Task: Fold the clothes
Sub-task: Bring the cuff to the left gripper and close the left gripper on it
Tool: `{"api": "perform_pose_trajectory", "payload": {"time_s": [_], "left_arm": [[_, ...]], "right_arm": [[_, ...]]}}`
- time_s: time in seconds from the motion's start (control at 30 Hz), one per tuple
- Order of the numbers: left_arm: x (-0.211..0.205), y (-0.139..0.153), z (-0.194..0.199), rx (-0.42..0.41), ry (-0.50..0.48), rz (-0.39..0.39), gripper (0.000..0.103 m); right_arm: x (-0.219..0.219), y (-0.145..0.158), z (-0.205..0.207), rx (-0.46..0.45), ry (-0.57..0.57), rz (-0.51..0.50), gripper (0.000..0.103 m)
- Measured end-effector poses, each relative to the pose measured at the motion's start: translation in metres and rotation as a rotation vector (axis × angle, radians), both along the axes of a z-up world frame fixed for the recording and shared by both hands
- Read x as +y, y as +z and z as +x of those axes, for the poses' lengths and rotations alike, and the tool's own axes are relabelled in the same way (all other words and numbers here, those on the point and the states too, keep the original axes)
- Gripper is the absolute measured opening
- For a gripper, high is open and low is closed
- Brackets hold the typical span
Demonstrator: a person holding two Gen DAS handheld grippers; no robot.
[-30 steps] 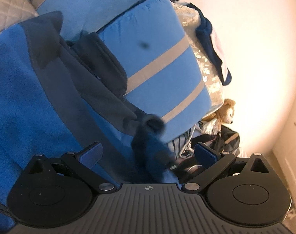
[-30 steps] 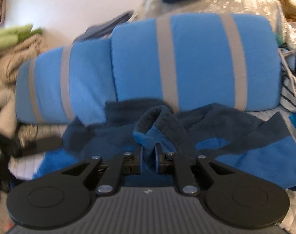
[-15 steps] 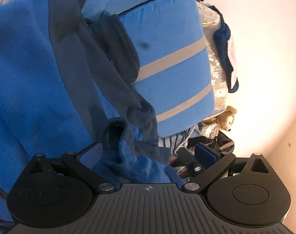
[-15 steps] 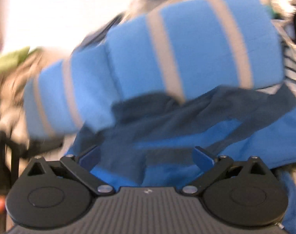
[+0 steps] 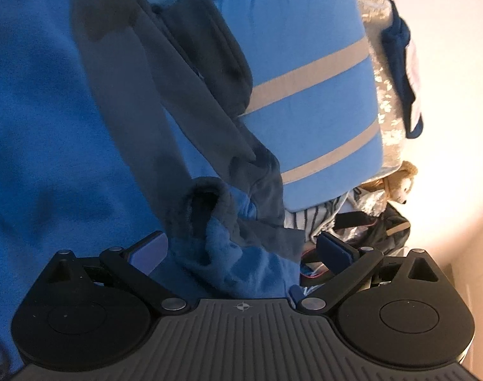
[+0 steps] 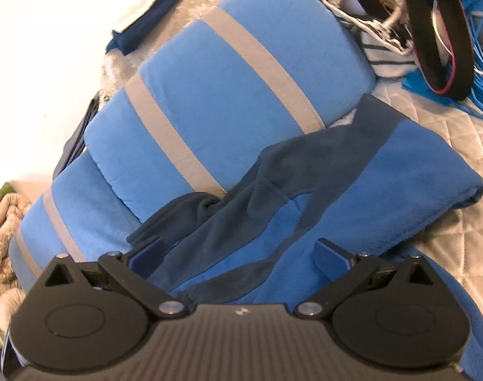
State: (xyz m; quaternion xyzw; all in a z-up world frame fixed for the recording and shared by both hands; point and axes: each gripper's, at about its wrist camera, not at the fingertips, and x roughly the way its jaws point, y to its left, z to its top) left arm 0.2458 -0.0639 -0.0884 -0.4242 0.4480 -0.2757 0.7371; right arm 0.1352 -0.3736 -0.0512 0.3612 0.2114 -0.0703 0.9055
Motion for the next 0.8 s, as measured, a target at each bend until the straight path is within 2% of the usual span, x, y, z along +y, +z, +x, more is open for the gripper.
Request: {"api": "perform_pose_trajectory", "payload": {"time_s": [0.13,0.17,0.2,0.27,0.33,0.37,0.4,0.43,0.53,0.7,0.8], "left_arm": [[-0.025,-0.005,0.016,-0.003,-0.036,0.043,0.101],[-0.032,-0.007,0.02,-0.006,-0.049,0.053,0.098],[-0.038,-0.008,0.024,-0.003,-0.065,0.068,0.09],[-0.049,-0.014,0.031,0.022,-0.106,0.112,0.083],[-0.054,-0.02,0.033,0.054,-0.129,0.121,0.062],[-0.055,-0.023,0.032,0.066,-0.139,0.122,0.041],[-0.055,-0.023,0.029,0.071,-0.147,0.126,0.024],[-0.055,-0.024,0.025,0.077,-0.15,0.128,0.019],[-0.049,-0.026,0.011,0.103,-0.137,0.126,0.009],[-0.043,-0.033,-0.009,0.137,-0.165,0.101,0.009],[-0.041,-0.041,-0.018,0.135,-0.189,0.122,0.009]], "right_arm": [[0.004,0.004,0.001,-0.009,0.002,-0.055,0.103],[0.005,0.005,0.001,-0.011,0.003,-0.068,0.103],[0.006,0.006,0.001,-0.013,0.004,-0.08,0.103],[0.008,0.008,0.001,-0.017,0.006,-0.106,0.103],[0.007,0.008,0.001,-0.016,0.0,-0.112,0.103],[0.005,0.007,0.0,-0.014,-0.008,-0.105,0.103],[0.003,0.007,0.0,-0.012,-0.02,-0.096,0.103],[0.0,0.006,-0.001,-0.01,-0.036,-0.088,0.103],[-0.008,0.004,-0.004,-0.009,-0.086,-0.065,0.103],[-0.018,0.003,-0.011,-0.019,-0.154,-0.04,0.103],[-0.026,0.003,-0.013,-0.023,-0.157,-0.017,0.103]]}}
